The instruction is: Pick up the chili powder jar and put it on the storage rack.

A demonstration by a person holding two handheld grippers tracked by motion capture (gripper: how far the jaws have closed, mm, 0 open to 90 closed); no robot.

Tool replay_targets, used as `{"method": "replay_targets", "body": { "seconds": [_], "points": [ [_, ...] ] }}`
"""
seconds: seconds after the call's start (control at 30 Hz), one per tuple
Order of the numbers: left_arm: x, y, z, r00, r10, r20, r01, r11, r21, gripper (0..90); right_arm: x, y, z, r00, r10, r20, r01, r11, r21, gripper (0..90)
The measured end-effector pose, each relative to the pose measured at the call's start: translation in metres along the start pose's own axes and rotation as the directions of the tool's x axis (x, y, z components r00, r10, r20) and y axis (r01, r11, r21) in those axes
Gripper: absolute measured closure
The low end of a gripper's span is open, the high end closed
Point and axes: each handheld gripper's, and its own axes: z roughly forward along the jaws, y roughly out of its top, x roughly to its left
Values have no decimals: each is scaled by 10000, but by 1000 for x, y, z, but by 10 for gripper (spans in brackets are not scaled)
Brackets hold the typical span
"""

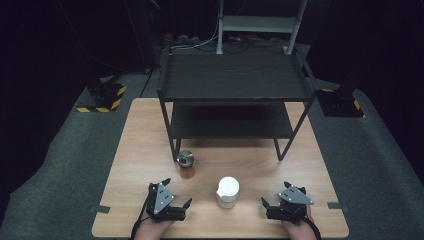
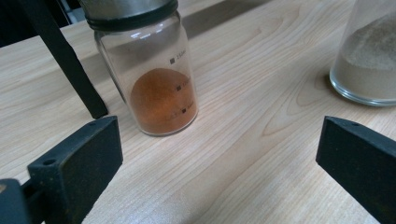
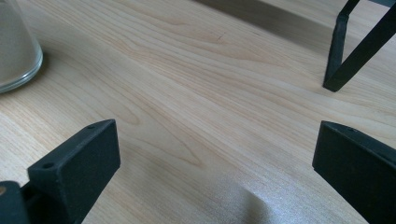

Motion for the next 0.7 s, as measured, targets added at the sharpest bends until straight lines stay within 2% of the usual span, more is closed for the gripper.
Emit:
{"method": "replay_targets", "body": {
  "seconds": [0.23, 0.27, 0.4, 0.7],
  "points": [
    [2, -1, -3, 9999, -126, 80, 128, 9997, -225, 5, -1, 0, 0, 10000, 60, -31, -60, 10000, -15, 0],
    [3, -1, -4, 9994, -287, 175, 294, 9989, -373, 5, -2, 0, 0, 10000, 65, -46, -65, 10000, -13, 0],
    [4, -1, -6, 9995, -237, 209, 249, 9979, -600, 5, -1, 0, 0, 10000, 64, -37, -64, 10000, -23, 0],
    [9, 1, -11, 9985, -489, 247, 513, 9931, -1059, 5, -1, 1, 0, 10000, 5, -65, -5, 10000, 39, 0]
  ]
}}
